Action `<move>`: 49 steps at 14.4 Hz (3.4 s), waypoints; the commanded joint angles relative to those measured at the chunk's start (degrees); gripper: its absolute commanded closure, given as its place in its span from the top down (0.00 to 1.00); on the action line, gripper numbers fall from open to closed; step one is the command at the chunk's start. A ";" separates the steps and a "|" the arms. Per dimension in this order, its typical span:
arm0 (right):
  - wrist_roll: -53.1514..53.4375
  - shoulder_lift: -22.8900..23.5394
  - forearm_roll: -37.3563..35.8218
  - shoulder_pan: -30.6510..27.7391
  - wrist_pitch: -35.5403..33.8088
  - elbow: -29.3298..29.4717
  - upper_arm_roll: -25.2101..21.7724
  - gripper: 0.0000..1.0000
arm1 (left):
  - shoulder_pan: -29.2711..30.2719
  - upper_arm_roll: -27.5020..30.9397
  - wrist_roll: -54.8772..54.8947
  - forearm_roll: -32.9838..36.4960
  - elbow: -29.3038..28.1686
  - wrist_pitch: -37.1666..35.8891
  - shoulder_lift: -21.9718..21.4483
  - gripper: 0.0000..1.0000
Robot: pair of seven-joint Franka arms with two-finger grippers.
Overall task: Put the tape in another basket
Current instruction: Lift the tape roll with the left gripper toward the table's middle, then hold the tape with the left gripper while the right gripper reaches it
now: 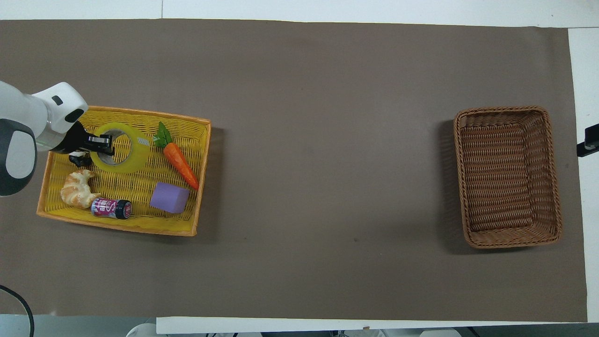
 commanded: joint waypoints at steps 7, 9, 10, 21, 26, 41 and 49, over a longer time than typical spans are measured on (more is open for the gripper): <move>-0.98 -1.42 -0.39 -0.01 0.21 -1.61 0.06 1.00 | -24.48 0.35 -26.11 -10.23 9.21 2.48 3.81 0.00; -0.98 -1.42 -0.39 -0.01 0.21 -1.61 0.06 1.00 | -28.78 0.26 -31.57 -10.32 10.52 6.26 4.42 0.00; -0.98 -1.42 -0.39 -0.01 0.21 -1.61 0.06 1.00 | -30.03 0.18 -33.51 -10.32 11.49 7.75 4.69 0.00; -10.47 -5.27 13.55 -2.28 1.77 -9.58 1.91 1.00 | -35.66 0.09 -38.28 -12.43 19.05 2.67 4.78 0.00; -11.35 -5.64 32.18 -2.99 4.17 -16.54 1.91 1.00 | -35.93 0.09 -37.49 -12.43 19.32 2.76 4.87 0.00; -28.23 -3.08 67.37 12.56 26.31 -28.14 2.08 1.00 | -36.10 0.00 -31.86 -12.43 19.05 2.76 4.78 0.00; -30.17 -4.49 71.58 17.30 32.46 -32.37 2.34 1.00 | -35.58 0.00 -31.42 -12.52 18.35 2.67 4.43 0.00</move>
